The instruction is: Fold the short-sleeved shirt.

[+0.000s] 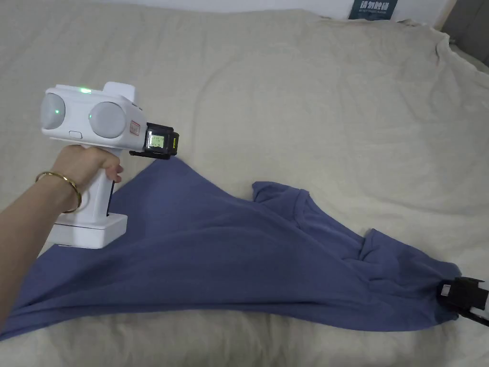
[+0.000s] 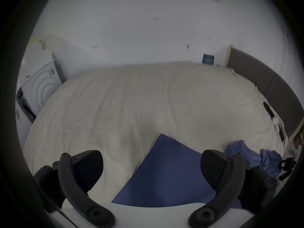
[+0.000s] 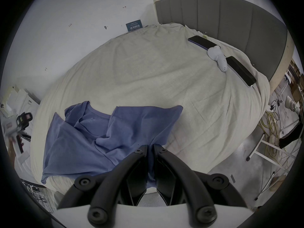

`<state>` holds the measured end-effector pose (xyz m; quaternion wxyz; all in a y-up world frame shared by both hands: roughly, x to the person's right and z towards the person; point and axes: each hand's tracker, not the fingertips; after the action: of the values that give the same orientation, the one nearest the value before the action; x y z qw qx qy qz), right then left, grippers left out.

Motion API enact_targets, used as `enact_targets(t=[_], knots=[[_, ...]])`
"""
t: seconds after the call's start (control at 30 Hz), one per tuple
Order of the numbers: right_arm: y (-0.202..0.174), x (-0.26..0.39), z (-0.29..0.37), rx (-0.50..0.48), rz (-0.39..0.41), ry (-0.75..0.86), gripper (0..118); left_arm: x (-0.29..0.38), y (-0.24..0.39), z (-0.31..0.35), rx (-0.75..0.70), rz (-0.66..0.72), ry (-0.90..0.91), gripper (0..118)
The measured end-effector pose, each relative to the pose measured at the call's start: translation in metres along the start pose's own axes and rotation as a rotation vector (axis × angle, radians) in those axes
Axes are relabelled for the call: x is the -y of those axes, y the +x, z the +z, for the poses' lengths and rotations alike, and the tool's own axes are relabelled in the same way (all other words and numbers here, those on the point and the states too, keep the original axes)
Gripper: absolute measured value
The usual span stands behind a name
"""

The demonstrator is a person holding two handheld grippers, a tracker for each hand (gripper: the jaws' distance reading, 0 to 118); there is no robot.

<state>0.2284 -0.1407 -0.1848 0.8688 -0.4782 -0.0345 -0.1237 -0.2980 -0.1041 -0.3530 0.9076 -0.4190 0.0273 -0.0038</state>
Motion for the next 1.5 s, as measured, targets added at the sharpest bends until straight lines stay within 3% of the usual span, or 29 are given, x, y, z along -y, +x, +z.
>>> enact_targets(t=[0.13, 0.4, 0.47, 0.57, 0.6, 0.63, 0.67, 0.9, 1.1, 1.23, 1.33, 1.5], knots=[[0.003, -0.005, -0.006, -0.005, 0.003, -0.010, 5, -0.018, 0.002, -0.051, 0.018, 0.013, -0.081, 115], [0.002, -0.012, -0.018, -0.018, -0.004, -0.046, 5, -0.028, 0.014, -0.119, 0.048, -0.068, -0.258, 71], [0.003, -0.014, -0.022, -0.019, 0.005, -0.049, 5, -0.021, 0.015, -0.126, 0.046, -0.095, -0.280, 52], [0.005, -0.017, -0.027, -0.029, 0.001, -0.056, 5, -0.016, 0.016, -0.124, 0.047, -0.069, -0.261, 44], [0.004, -0.018, -0.028, -0.029, 0.002, -0.057, 5, -0.016, 0.015, -0.122, 0.049, -0.060, -0.261, 36], [0.004, -0.019, -0.029, -0.029, 0.005, -0.057, 5, -0.016, 0.015, -0.120, 0.057, -0.051, -0.256, 14], [0.002, -0.018, -0.028, -0.028, 0.012, -0.052, 5, -0.016, 0.016, -0.117, 0.060, -0.037, -0.248, 0], [-0.002, -0.027, -0.018, -0.046, 0.026, -0.022, 5, -0.015, 0.016, -0.068, 0.052, -0.063, -0.142, 0], [-0.015, -0.049, 0.019, -0.085, 0.018, 0.079, 5, -0.039, -0.032, 0.023, 0.002, 0.160, 0.094, 0], [-0.028, -0.078, 0.053, -0.179, -0.003, 0.169, 5, -0.054, -0.069, 0.108, -0.070, 0.249, 0.309, 0], [-0.048, -0.102, 0.090, -0.244, 0.025, 0.288, 5, -0.062, -0.092, 0.177, -0.128, 0.297, 0.458, 0], [-0.090, -0.145, 0.164, -0.283, 0.139, 0.463, 5, -0.064, -0.123, 0.294, -0.181, 0.353, 0.669, 0]])
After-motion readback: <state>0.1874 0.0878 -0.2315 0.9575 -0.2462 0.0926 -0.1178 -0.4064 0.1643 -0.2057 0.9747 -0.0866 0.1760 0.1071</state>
